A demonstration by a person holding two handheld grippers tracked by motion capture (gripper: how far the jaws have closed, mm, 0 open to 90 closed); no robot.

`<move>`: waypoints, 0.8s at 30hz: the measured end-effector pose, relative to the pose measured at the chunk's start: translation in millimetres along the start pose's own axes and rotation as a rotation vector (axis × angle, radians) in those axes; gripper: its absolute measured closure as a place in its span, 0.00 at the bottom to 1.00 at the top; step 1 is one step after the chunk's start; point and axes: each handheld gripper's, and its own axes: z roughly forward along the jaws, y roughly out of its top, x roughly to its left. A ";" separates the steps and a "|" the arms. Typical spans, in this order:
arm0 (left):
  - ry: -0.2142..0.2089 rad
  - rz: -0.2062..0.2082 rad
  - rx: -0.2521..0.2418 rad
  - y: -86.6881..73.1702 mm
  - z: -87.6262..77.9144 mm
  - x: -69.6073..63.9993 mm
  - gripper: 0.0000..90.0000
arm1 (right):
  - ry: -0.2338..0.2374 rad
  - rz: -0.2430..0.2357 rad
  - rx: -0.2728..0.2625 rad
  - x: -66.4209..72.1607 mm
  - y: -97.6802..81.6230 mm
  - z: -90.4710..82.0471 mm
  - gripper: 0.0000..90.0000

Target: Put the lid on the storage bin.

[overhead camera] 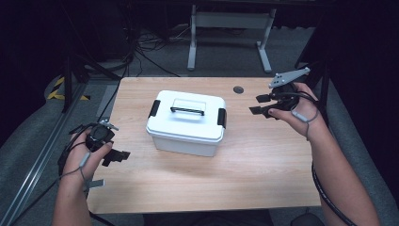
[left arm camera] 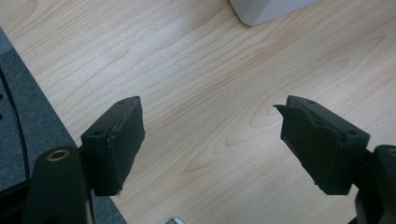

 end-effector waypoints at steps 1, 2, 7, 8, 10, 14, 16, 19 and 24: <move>0.000 0.000 -0.010 -0.2 1.5 1.0 0.23 | -0.013 -0.006 0.010 -2.4 -4.7 -0.8 0.51; 0.000 -0.006 -0.017 -0.3 2.5 1.4 0.22 | -0.029 -0.013 0.016 -4.7 -9.4 -1.8 0.50; 0.008 -0.011 -0.034 -2.1 5.8 6.1 0.21 | -0.034 0.060 0.009 -14.2 -31.3 -1.3 0.47; 0.012 -0.004 -0.035 -2.3 6.2 6.8 0.21 | -0.040 0.073 0.007 -16.1 -36.7 -0.3 0.46; 0.022 0.006 -0.035 -2.5 7.2 7.2 0.21 | -0.055 0.097 0.005 -19.0 -48.1 2.4 0.46; 0.022 0.011 -0.038 -2.8 8.6 8.8 0.21 | -0.076 0.137 0.003 -22.4 -73.2 9.8 0.45; 0.014 0.014 -0.025 -3.0 10.5 9.9 0.21 | -0.084 0.136 0.019 -23.1 -81.1 13.8 0.45; 0.017 0.011 -0.009 -2.2 13.1 10.0 0.21 | -0.086 0.146 0.031 -24.1 -89.8 18.2 0.44; 0.023 0.029 -0.012 -0.1 16.7 7.3 0.21 | -0.093 0.169 0.040 -27.4 -102.9 25.4 0.44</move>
